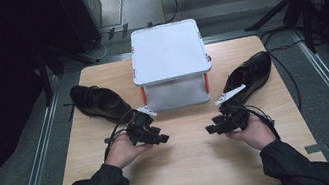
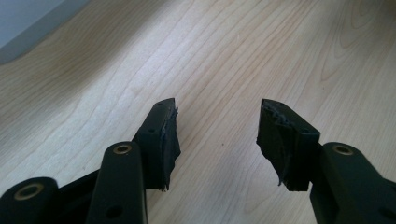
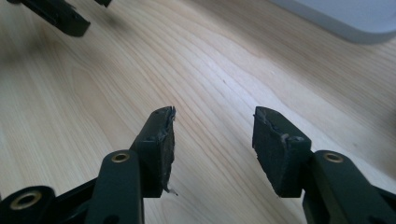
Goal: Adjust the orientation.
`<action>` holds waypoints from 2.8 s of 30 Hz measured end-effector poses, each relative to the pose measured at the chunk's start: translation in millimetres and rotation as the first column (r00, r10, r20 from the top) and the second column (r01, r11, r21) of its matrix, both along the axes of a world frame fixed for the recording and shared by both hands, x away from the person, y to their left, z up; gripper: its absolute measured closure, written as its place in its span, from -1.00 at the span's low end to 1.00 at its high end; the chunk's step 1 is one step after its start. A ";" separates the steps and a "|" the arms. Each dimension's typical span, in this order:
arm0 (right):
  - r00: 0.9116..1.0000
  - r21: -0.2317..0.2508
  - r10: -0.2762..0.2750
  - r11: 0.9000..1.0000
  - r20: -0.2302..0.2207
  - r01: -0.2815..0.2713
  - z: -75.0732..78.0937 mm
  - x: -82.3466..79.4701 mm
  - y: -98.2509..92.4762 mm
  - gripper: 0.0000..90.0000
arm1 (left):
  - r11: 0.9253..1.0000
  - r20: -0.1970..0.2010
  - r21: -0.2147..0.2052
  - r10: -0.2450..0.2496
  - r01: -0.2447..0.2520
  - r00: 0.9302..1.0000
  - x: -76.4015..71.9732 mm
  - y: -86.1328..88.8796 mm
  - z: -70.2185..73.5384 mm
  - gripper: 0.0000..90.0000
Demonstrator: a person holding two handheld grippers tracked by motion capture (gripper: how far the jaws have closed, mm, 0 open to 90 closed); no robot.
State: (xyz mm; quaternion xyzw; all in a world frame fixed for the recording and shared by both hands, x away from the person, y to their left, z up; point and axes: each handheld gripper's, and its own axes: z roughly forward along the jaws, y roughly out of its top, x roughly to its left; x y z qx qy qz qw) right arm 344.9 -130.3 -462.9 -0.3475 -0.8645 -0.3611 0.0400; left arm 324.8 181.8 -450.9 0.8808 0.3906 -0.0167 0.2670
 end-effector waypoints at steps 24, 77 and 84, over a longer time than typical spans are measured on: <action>0.992 -0.025 0.126 0.992 -0.012 -0.126 0.0 12.5 29.6 0.20 | 0.992 -0.034 -0.019 0.125 -0.126 0.992 -14.0 46.5 11.0 0.09; 0.989 -0.025 0.132 0.991 -0.071 -0.134 -5.5 5.7 24.8 0.16 | 0.939 -0.131 0.137 0.333 -0.316 0.934 105.9 109.1 59.4 0.64; 0.989 -0.028 0.127 0.991 -0.069 -0.129 -5.8 5.9 22.9 0.17 | 0.945 -0.127 0.136 0.316 -0.299 0.940 104.6 107.2 59.6 0.78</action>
